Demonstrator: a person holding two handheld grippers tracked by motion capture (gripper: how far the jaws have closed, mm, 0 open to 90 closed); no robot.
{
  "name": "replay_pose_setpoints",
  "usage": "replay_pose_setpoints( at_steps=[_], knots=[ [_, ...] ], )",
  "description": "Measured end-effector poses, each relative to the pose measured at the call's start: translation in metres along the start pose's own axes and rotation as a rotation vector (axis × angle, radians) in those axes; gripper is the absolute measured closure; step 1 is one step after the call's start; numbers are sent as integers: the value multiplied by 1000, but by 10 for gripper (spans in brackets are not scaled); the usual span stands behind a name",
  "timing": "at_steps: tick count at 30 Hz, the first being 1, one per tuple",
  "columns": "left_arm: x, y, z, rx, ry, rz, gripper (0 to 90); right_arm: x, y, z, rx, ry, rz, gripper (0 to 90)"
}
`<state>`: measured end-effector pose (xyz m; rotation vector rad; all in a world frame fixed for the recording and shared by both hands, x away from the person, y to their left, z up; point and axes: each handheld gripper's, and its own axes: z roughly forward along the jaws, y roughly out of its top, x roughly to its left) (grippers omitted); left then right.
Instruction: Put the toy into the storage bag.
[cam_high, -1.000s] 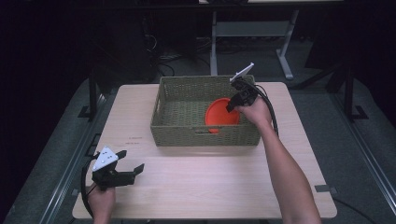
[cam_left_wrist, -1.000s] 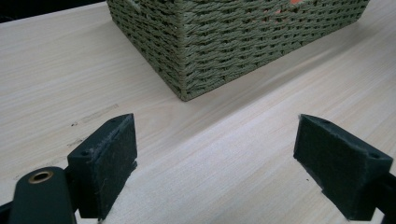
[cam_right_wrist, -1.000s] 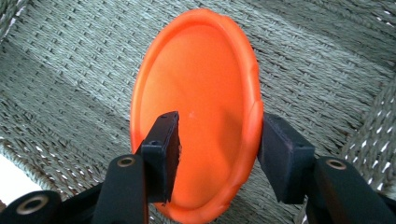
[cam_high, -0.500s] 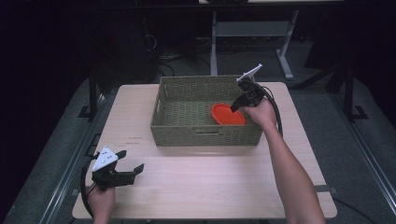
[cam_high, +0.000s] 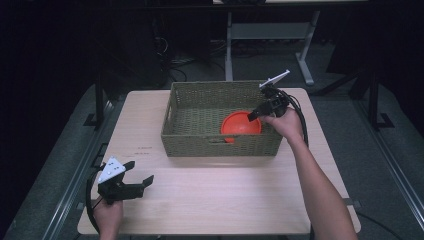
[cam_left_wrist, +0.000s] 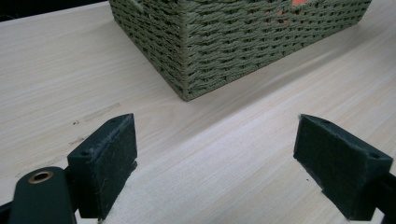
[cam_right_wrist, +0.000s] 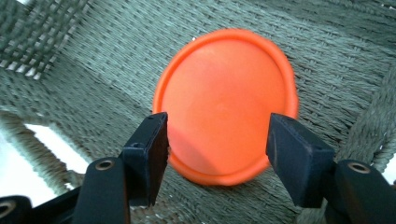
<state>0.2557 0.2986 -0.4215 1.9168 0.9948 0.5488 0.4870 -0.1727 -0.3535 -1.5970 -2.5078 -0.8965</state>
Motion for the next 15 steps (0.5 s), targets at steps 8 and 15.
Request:
replay_pose_setpoints(
  at_steps=[8,15],
  knots=[
    [0,0,0,2,-1,-1,128,7,-7,-16,-56,38,-30,358],
    [0,0,0,6,1,2,128,17,-12,-28,-95,56,-68,347]
  ],
)
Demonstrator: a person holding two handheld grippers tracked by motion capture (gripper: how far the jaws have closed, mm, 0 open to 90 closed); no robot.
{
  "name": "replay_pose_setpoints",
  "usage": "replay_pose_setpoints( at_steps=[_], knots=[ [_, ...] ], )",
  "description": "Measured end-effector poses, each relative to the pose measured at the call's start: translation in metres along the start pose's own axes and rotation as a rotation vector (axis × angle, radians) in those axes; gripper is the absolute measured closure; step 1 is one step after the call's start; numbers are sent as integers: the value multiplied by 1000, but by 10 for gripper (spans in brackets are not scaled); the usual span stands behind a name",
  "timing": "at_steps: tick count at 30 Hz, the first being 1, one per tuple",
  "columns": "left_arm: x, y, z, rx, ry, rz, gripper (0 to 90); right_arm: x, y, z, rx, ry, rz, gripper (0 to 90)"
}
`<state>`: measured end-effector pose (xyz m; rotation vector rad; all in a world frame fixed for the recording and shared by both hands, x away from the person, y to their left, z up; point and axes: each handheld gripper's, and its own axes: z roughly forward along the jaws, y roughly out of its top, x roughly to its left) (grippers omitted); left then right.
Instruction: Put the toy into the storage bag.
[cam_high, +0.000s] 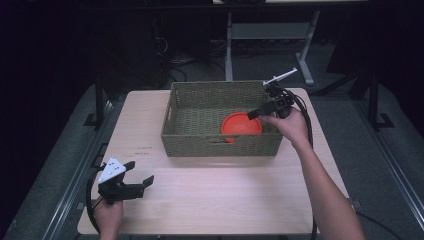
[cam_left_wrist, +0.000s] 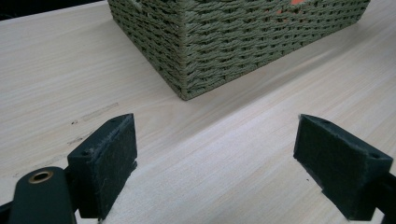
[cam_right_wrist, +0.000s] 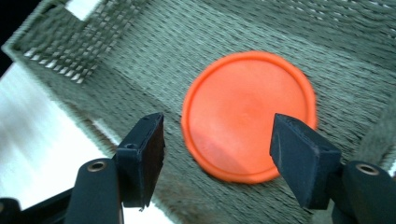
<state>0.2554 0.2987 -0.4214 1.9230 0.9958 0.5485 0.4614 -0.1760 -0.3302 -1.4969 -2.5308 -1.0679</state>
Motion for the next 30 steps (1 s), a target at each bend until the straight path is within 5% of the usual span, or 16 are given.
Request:
replay_pose_setpoints(
  at_steps=[30],
  knots=[
    [-1,-1,1,-1,3,0,128,36,-50,-47,-105,134,-145,308]
  ],
)
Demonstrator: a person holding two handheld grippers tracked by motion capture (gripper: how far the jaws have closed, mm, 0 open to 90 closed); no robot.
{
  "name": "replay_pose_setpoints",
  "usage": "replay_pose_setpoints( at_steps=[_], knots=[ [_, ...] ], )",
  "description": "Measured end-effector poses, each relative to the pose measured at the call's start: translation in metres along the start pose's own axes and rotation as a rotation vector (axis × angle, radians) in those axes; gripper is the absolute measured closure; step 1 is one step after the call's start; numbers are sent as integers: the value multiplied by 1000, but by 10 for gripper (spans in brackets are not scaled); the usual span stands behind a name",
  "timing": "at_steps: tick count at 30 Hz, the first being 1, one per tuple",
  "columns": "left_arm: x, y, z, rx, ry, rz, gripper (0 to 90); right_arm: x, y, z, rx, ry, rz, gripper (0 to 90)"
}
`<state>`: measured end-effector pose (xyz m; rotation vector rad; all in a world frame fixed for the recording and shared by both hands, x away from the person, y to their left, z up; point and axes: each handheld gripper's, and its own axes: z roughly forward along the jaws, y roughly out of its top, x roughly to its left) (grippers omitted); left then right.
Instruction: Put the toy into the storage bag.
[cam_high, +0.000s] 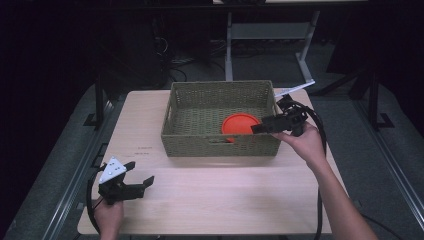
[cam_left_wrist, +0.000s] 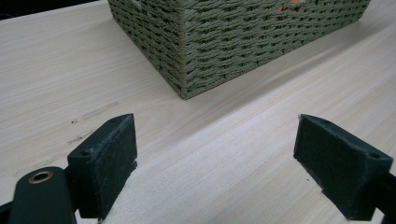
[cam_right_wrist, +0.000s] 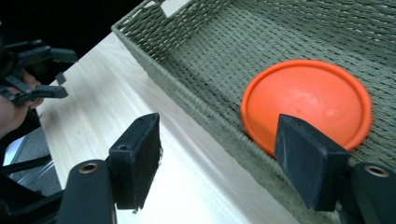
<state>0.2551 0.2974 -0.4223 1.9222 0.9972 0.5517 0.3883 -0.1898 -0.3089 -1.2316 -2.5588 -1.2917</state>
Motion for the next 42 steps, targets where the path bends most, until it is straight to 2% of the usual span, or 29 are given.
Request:
replay_pose_setpoints(
  at_steps=[9,19,25,33,42],
  knots=[
    [0,0,-1,1,2,-2,128,7,-19,-7,-21,30,-33,298],
    [0,0,0,0,3,-3,128,10,-39,-15,-43,44,-41,295],
    [-1,0,0,4,1,2,128,6,-55,-15,-45,58,-19,293],
    [-1,-1,0,8,5,-1,128,2,-75,-21,-68,51,-13,289],
    [-2,-1,1,6,3,3,128,-5,-97,-25,-81,50,17,281]
  ],
)
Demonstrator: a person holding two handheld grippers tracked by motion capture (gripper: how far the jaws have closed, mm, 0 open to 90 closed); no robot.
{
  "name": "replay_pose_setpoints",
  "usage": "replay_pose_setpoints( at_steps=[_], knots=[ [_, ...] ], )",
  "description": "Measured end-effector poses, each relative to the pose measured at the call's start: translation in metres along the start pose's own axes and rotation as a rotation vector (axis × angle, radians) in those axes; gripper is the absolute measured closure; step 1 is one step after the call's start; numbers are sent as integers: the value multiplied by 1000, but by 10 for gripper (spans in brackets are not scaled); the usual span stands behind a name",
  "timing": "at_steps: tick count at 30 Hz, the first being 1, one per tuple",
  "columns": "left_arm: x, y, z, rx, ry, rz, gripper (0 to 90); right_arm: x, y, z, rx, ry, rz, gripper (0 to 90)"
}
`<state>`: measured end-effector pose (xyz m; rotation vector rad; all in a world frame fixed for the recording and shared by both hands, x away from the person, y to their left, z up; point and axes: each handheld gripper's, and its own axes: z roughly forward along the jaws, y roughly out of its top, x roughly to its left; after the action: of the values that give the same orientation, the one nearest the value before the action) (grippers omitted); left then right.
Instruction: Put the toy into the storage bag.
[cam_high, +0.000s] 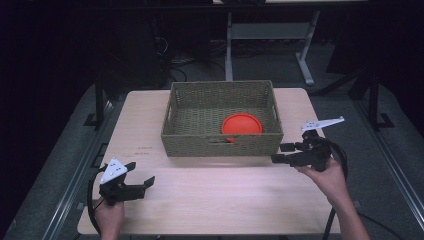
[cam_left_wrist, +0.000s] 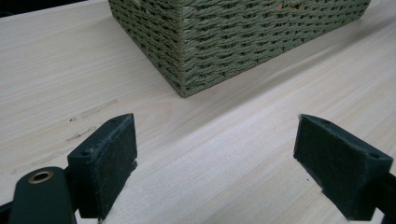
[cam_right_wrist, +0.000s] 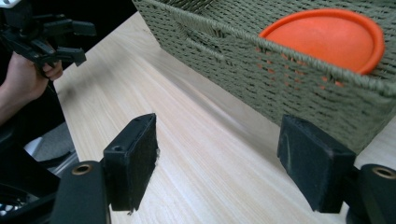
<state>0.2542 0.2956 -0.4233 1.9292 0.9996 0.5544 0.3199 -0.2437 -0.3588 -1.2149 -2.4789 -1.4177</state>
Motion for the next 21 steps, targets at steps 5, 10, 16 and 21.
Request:
replay_pose_setpoints(
  at_steps=[5,10,16,21],
  knots=[
    [0,0,1,1,0,-3,128,-3,-8,0,4,-2,13,280],
    [-1,0,1,5,1,0,128,-5,-17,0,14,-7,19,279],
    [-1,0,1,5,1,3,128,-4,-23,1,44,-28,9,275],
    [-2,0,1,5,2,3,128,-7,-34,3,58,-38,16,275]
  ],
)
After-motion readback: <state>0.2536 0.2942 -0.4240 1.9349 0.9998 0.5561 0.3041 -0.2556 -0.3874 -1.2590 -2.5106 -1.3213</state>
